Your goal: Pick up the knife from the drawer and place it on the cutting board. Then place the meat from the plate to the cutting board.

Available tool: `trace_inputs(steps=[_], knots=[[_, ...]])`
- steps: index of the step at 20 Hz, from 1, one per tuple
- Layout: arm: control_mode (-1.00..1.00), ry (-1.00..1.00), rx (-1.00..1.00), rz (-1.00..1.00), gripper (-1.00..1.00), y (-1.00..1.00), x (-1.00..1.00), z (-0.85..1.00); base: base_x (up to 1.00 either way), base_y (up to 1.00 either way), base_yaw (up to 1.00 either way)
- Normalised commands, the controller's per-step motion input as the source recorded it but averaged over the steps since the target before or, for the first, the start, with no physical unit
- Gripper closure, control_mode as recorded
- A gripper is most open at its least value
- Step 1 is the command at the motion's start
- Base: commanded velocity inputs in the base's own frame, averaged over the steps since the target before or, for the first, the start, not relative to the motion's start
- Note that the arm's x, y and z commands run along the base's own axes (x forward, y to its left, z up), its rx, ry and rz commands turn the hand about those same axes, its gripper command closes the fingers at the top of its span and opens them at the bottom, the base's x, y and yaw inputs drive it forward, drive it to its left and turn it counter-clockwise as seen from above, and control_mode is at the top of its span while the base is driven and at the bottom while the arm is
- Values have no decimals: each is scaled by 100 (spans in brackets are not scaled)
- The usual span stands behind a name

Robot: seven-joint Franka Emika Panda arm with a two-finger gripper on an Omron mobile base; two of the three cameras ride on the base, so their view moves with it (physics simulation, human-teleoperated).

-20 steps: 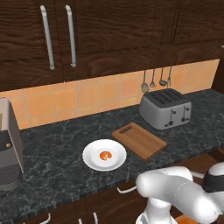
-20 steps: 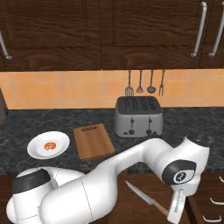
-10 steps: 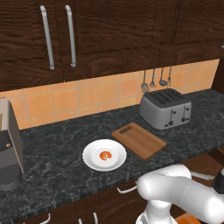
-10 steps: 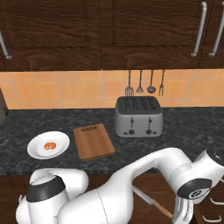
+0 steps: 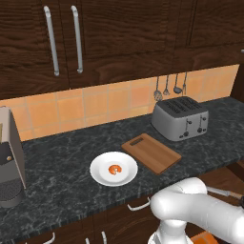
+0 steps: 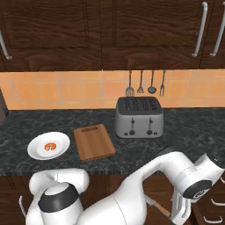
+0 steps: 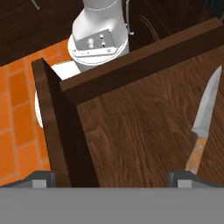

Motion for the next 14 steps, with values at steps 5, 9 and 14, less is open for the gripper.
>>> trace_inputs(steps=[5, 9, 14], knots=[[-100, -3, 0, 0, -100, 14, 7, -60, 0, 0, 0], [-100, 6, 2, 0, -100, 0, 31, -21, 0, 0, 0], [-100, 3, 2, 0, -100, -5, 16, -41, 0, 0, 0]])
